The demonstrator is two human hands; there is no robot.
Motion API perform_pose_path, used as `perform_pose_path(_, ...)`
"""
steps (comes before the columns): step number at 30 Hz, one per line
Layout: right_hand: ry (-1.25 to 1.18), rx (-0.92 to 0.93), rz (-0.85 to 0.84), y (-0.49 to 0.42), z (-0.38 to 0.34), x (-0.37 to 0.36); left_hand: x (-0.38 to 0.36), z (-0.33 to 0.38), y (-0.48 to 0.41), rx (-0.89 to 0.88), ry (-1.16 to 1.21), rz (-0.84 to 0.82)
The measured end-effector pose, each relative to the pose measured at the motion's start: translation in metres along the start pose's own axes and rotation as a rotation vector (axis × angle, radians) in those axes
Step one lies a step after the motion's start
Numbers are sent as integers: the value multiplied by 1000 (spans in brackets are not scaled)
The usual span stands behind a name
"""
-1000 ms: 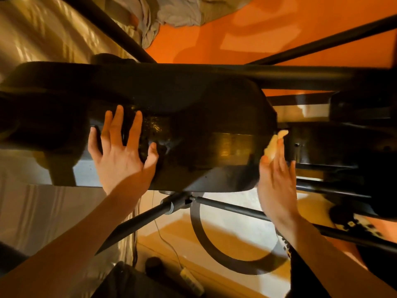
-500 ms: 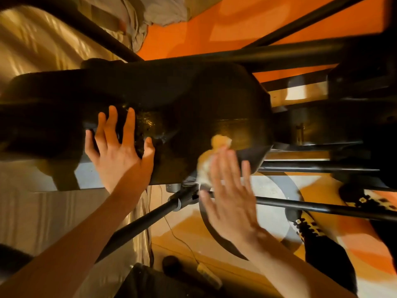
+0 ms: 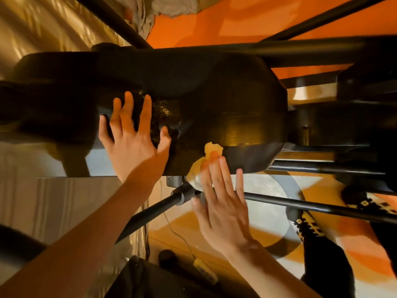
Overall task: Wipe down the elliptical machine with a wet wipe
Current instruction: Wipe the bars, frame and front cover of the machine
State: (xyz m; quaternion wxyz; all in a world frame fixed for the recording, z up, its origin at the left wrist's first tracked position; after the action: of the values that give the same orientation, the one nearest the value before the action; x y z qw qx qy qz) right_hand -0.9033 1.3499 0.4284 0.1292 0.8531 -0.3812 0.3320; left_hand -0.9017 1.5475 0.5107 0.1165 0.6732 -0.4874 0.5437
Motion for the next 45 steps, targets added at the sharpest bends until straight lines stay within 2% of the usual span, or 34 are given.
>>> perform_pose_path(4, -40, -263, 149, -39, 42, 20, -2, -2, 0, -9, -8, -5)
perform_pose_path(6, -69, -300, 180, -78, 43, 25, -2, -2, 0, -16, -17, -6)
perform_pose_path(7, -51, -260, 174, -97, 35, 23, -2, -2, 0, -23, -22, 0)
perform_pose_path(12, 25, 173, 83, -143, -34, 5, -3, -4, 0, -6, 41, 52)
perform_pose_path(17, -120, 409, 25, -150, -10, 18, -1, -3, 3, 12, 99, 59)
perform_pose_path(19, -142, 412, 70, -159, 12, 28, 1, -3, 2, 3, 81, 40)
perform_pose_path(23, 13, 240, 171, -166, 40, 25, 4, -3, -2, -88, 60, 23)
perform_pose_path(26, 72, 251, 158, -163, 47, 17, 4, 4, -5, -220, 98, -47)
perform_pose_path(33, 86, 289, 149, -164, 48, 19, 24, 26, 16, -280, 46, -227)
perform_pose_path(36, 98, 284, 148, -165, 48, 19, 27, 32, 22, -332, 66, -216)
perform_pose_path(42, 103, 308, 154, -165, 50, 20, 2, 46, -20, -264, 105, -151)
perform_pose_path(45, 96, 303, 166, -166, 50, 19, 4, 45, -12, -255, 85, -163)
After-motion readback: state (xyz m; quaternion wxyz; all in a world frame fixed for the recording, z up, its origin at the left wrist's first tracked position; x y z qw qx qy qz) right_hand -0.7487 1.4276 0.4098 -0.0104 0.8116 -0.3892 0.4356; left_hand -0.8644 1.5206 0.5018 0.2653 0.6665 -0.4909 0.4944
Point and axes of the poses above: each hand's wrist, its own y-axis away from the middle knuckle, its own x-axis out of the back of the hand, z = x × y, the point moved 1 cm from there along -y, towards the middle knuckle, and after that the axes turned 13 degrees about z, right-handed, at the moved point
